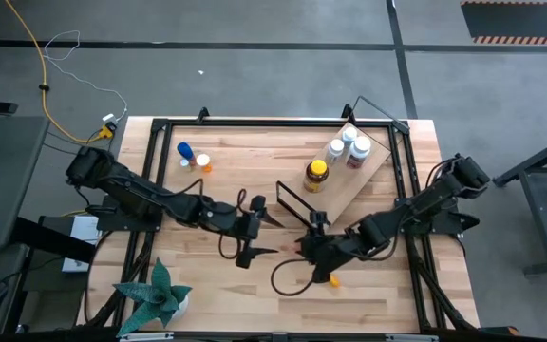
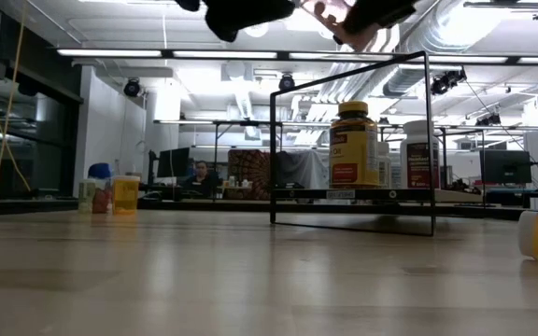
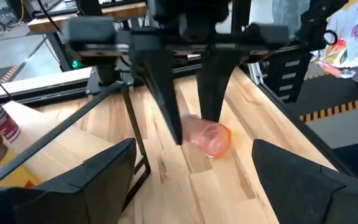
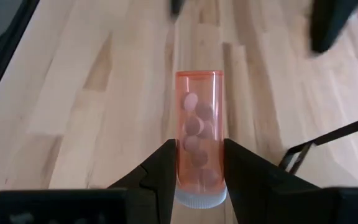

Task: Pick and place medicine bottles onto shelf by color
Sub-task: Put the red pill bottle on the shelf

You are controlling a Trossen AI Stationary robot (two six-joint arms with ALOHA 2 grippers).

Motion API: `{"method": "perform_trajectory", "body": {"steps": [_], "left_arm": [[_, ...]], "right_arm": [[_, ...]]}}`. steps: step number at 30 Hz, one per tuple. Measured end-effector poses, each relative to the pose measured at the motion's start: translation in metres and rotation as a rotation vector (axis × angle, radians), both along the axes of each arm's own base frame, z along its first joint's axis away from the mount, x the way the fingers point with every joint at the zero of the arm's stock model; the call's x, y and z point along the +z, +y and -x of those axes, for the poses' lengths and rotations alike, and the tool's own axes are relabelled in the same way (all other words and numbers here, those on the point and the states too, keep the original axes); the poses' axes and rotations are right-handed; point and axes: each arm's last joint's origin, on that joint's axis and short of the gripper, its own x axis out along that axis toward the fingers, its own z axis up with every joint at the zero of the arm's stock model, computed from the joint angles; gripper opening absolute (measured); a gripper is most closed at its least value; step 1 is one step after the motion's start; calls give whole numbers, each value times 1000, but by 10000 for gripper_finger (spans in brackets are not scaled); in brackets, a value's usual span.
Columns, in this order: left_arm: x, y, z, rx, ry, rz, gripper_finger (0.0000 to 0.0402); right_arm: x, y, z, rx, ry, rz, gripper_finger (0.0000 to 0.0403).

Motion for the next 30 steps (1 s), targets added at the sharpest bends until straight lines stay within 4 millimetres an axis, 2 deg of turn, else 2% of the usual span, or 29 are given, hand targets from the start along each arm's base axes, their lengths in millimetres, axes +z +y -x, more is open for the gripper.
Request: {"method": "perform_trajectory", "body": {"steps": [4, 9, 24, 30], "left_arm": [[-7, 0, -4, 22, 3, -9, 310], [-1, 0, -7, 41, -58, -1, 310], [-5, 1, -7, 43, -38, 7, 308], [-2, 1, -8, 43, -60, -2, 271]], "right_arm": [[3, -2, -4, -24, -46, -15, 115], [5, -3, -7, -31, -72, -17, 115], [10, -13, -16, -93, -138, -52, 115], [10, -16, -17, -117, -141, -69, 115]]}}
